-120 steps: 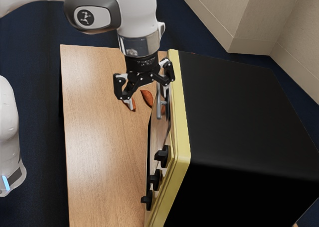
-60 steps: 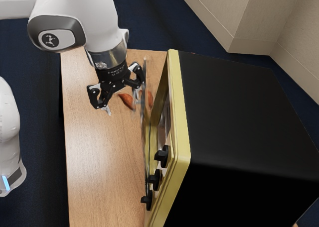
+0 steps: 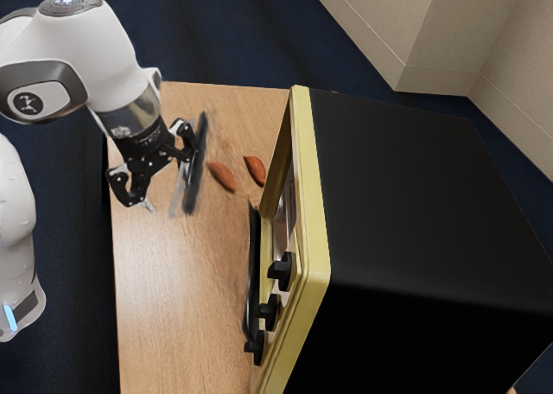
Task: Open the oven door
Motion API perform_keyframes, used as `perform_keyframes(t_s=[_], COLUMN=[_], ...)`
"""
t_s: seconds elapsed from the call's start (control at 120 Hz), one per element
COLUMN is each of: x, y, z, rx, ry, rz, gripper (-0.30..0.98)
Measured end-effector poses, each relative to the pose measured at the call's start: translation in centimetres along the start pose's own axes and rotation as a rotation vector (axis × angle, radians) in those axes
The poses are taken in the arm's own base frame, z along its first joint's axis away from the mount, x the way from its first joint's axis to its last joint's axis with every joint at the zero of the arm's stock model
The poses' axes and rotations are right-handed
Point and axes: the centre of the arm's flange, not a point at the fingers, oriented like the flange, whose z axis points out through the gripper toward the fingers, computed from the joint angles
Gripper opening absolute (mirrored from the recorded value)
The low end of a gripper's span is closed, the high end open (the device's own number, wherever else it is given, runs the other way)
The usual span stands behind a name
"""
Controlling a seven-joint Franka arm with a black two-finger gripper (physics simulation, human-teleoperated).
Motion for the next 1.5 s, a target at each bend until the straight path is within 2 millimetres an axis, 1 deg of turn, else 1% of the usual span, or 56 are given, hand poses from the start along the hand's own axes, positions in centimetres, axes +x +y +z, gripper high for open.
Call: perform_keyframes(t_s=[0.117, 0.225, 0.283, 0.367, 0.467, 0.542, 0.575, 0.667, 0.717, 0.75, 0.767, 0.817, 0.85, 0.867, 0.892, 0.917, 0.942, 0.967, 0.992, 1.025, 1.058, 1.092, 1.142, 1.183, 1.217, 1.258, 1.308, 1.367, 1.425, 1.5], x=[1.0, 1.8, 2.2, 2.8, 3.4, 4.3, 4.9, 6.3, 5.6, 4.4, 3.6, 0.8, -0.2, -0.2, -0.1, 0.1, 0.2, 1.0, 1.8, 2.6, 2.8, 3.0, 3.1, 3.1, 3.2, 4.0, 5.2, 5.9, 7.1, 7.3], y=[-1.1, -1.8, -2.1, -2.9, -4.1, -4.4, -4.5, -5.0, -5.4, -5.4, -5.2, -3.4, -0.8, 1.0, 4.7, 8.6, 12.4, 16.6, 20.0, 23.1, 25.0, 26.3, 27.6, 28.0, 28.0, 28.2, 28.7, 28.8, 29.1, 29.2], z=[0.2, 1.3, 1.5, 1.2, 0.5, -0.6, -1.2, -2.8, -4.8, -6.8, -8.1, -11.4, -14.3, -15.7, -17.4, -18.6, -19.2, -19.4, -18.5, -16.5, -14.3, -12.3, -9.6, -7.7, -6.2, -4.5, -3.2, -2.2, -1.0, -0.1], rx=[-0.012, 0.008, 0.009, -0.005, -0.022, -0.02, -0.02, -0.026, -0.047, -0.06, -0.062, -0.045, -0.021, -0.011, 0.02, 0.055, 0.092, 0.142, 0.19, 0.24, 0.278, 0.307, 0.342, 0.364, 0.379, 0.396, 0.403, 0.407, 0.423, 0.427], ry=[-0.009, 0.0, 0.003, 0.007, 0.012, -0.006, -0.016, -0.036, -0.037, -0.034, -0.029, -0.019, -0.047, -0.061, -0.081, -0.1, -0.107, -0.121, -0.117, -0.08, -0.029, 0.022, 0.091, 0.136, 0.164, 0.19, 0.206, 0.218, 0.211, 0.205], rz=[-0.015, -0.023, -0.025, -0.029, -0.037, -0.058, -0.073, -0.108, -0.091, -0.068, -0.053, -0.013, -0.008, -0.015, -0.029, -0.036, -0.035, -0.036, -0.044, -0.066, -0.089, -0.114, -0.148, -0.17, -0.186, -0.217, -0.26, -0.292, -0.337, -0.365], gripper=[0.65, 0.65, 0.65, 0.66, 0.67, 0.67, 0.62, 0.65, 0.66, 0.67, 0.67, 0.67, 0.68, 0.68, 0.68, 0.68, 0.68, 0.68, 0.68, 0.68, 0.68, 0.69, 0.69, 0.69, 0.69, 0.69, 0.69, 0.69, 0.69, 0.69])
